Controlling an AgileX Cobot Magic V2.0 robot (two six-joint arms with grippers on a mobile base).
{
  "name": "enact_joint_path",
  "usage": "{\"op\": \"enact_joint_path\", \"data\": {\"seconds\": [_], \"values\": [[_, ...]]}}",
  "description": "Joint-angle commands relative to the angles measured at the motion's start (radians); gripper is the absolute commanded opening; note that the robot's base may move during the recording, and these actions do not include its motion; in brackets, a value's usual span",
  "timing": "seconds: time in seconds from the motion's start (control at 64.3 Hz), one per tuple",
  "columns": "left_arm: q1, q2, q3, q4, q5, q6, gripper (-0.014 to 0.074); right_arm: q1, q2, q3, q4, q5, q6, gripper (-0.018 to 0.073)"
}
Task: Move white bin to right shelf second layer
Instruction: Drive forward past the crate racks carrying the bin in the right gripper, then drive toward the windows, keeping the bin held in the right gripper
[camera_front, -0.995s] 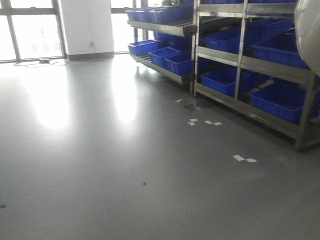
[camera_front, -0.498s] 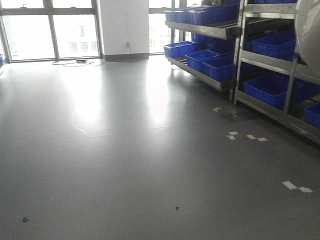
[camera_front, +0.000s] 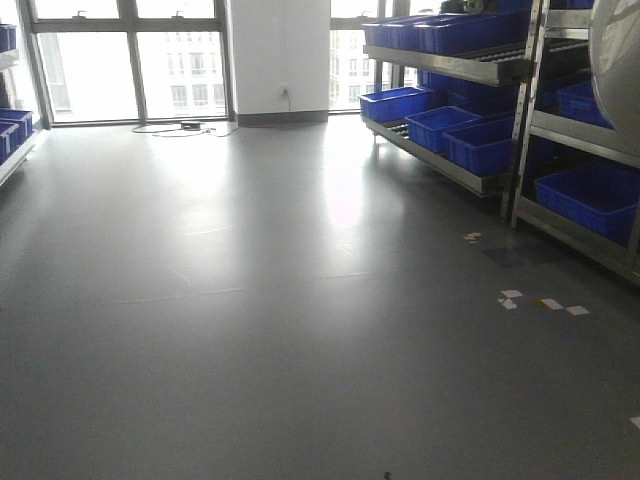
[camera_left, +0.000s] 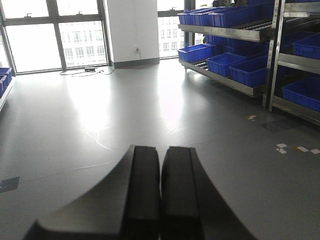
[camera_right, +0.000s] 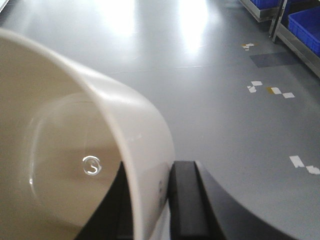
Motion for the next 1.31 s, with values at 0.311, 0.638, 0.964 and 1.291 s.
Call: {"op": "enact_joint_path", "data": {"seconds": [0.311,0.638,0.964,1.291], "values": [[-0.004,-0.014,0.037,-0.005,-0.084,-0.004,0.0085,-0.005,0.009,-0.033,-0.006,-0.104,0.001,0.0034],[-0.004,-0.014,0.037,-0.005,-0.084,-0.004,0.0085,-0.005,0.009,-0.033,-0.006,-0.104,0.001,0.0034],[-0.004,-0.014,0.037,-0.005,-0.084,-0.004,0.0085,-0.005,0.009,-0.033,-0.006,-0.104,0.001,0.0034],[-0.004,-0.014,0.037,-0.005,-0.084,-0.004,0.0085,-0.005,0.009,-0.033,-0.006,-0.104,0.001,0.0034]]}}
